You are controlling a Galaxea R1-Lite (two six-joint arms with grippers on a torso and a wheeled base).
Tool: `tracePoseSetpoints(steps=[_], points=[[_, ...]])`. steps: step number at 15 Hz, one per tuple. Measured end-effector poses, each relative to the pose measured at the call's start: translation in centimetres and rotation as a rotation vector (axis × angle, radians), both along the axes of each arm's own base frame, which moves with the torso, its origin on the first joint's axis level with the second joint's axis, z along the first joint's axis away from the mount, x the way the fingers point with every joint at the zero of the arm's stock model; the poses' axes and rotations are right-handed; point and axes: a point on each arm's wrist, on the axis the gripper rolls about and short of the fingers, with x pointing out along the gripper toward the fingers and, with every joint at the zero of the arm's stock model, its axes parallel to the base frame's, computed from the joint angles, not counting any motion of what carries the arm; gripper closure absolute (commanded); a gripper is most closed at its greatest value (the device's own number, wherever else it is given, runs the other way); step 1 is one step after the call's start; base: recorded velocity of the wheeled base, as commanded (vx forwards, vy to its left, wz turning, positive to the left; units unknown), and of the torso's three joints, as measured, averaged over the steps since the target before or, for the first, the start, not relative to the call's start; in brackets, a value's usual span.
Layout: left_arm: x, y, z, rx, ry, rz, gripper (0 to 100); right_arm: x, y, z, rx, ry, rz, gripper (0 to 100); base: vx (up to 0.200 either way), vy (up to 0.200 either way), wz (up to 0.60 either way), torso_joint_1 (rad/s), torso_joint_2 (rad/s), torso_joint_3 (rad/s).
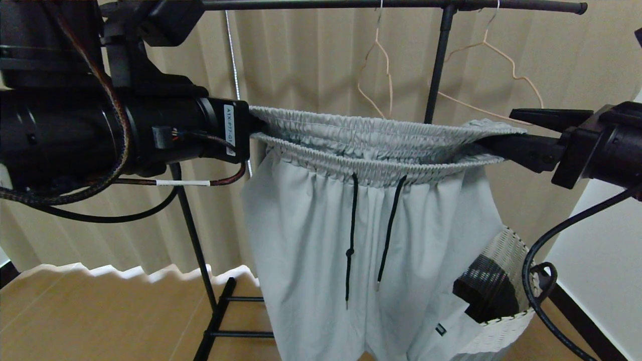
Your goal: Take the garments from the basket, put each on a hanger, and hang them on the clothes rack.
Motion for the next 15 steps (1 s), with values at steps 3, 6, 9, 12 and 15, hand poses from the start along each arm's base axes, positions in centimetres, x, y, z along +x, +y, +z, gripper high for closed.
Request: tracePoseSetpoints(steps=[3, 6, 9, 12, 15], points=[[0.2, 0.2, 0.0, 0.003, -0.003, 0.029, 100, -0.4, 0.2, 0.0, 0.006, -0.002, 0.021, 0, 0.0, 0.0, 0.0, 0.0, 0.0, 0.0], [0.6, 0.7, 0.0, 0.007, -0.004, 0.07, 100, -1.2, 0.2, 0.1, 0.013, -0.006, 0.136, 0, 0.0, 0.0, 0.0, 0.0, 0.0, 0.0], [1.0, 1.4, -0.1, 0.017, -0.005, 0.13, 100, -2.3, 0.0, 0.0, 0.018, -0.014, 0.241, 0, 0.0, 0.0, 0.0, 0.0, 0.0, 0.0], [1.4, 2.1, -0.3, 0.031, -0.004, 0.158, 100, -2.6, -0.2, 0.1, 0.019, -0.022, 0.238, 0, 0.0, 0.0, 0.0, 0.0, 0.0, 0.0], [1.5, 2.5, -0.7, 0.046, 0.004, 0.175, 100, -2.6, -0.4, -0.1, 0.014, -0.02, 0.216, 0, 0.0, 0.0, 0.0, 0.0, 0.0, 0.0]])
